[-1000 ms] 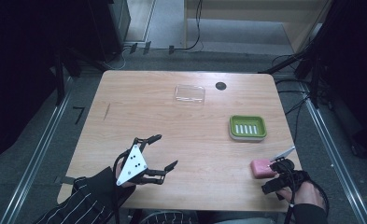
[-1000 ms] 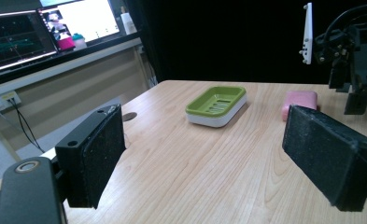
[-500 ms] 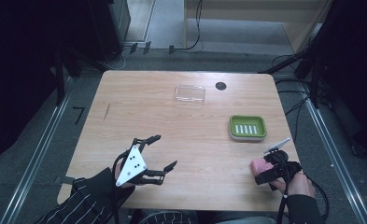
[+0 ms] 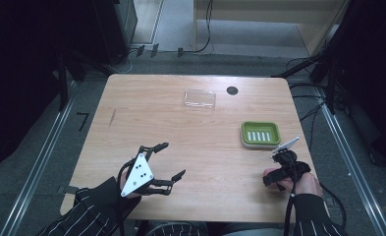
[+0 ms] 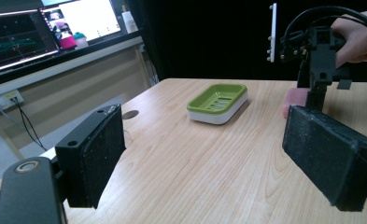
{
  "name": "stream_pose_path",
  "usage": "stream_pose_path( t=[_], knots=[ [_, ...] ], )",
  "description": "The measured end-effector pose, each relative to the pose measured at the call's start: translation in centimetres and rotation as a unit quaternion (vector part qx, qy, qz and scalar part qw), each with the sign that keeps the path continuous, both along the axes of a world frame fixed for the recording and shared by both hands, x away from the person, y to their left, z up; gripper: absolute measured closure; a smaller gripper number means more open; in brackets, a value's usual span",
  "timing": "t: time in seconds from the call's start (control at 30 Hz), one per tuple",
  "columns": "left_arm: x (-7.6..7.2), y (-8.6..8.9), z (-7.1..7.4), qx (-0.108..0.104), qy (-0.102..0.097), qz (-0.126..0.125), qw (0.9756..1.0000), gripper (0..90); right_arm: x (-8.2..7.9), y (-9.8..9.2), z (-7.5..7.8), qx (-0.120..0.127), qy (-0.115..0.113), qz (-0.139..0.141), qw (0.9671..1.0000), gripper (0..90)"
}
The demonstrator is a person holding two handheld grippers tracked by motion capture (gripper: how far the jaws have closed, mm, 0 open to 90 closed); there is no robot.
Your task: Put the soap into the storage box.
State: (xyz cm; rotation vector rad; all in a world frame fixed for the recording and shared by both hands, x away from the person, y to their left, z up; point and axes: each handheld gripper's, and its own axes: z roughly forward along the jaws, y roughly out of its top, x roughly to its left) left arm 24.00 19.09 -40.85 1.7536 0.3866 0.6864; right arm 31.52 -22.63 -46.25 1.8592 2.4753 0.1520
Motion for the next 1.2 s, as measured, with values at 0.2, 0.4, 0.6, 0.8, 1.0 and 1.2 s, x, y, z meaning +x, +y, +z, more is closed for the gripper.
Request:
stream_pose_path(
  t=[0.2, 0.4, 0.6, 0.8, 1.0, 1.2],
  knots=[
    [-0.1, 0.0, 0.0, 0.000, 0.001, 0.003, 1.0000, 13.5, 0.8, 0.2, -0.3, -0.004, 0.004, -0.006, 1.0000, 0.0],
    [-0.2, 0.2, 0.0, -0.001, 0.001, 0.006, 1.0000, 13.6, 1.3, 0.3, -0.8, -0.006, 0.012, -0.008, 0.9999, 0.0],
    [-0.3, 0.3, 0.0, -0.004, -0.001, 0.009, 0.9999, 13.5, 1.3, 0.5, -0.8, -0.016, 0.011, -0.015, 0.9997, 3.1],
    [-0.3, 0.3, 0.1, -0.005, 0.000, 0.009, 0.9999, 13.6, 1.3, 0.3, -1.0, -0.018, 0.011, -0.020, 0.9996, 8.7],
    [-0.2, 0.3, 0.0, -0.005, -0.001, 0.005, 1.0000, 13.5, 1.2, 0.3, -1.0, -0.019, 0.010, -0.021, 0.9996, 9.6],
    [-0.3, 0.4, 0.0, -0.006, -0.004, 0.006, 1.0000, 13.6, 1.3, 0.4, -1.2, -0.024, 0.013, -0.024, 0.9993, 10.2]
  ],
)
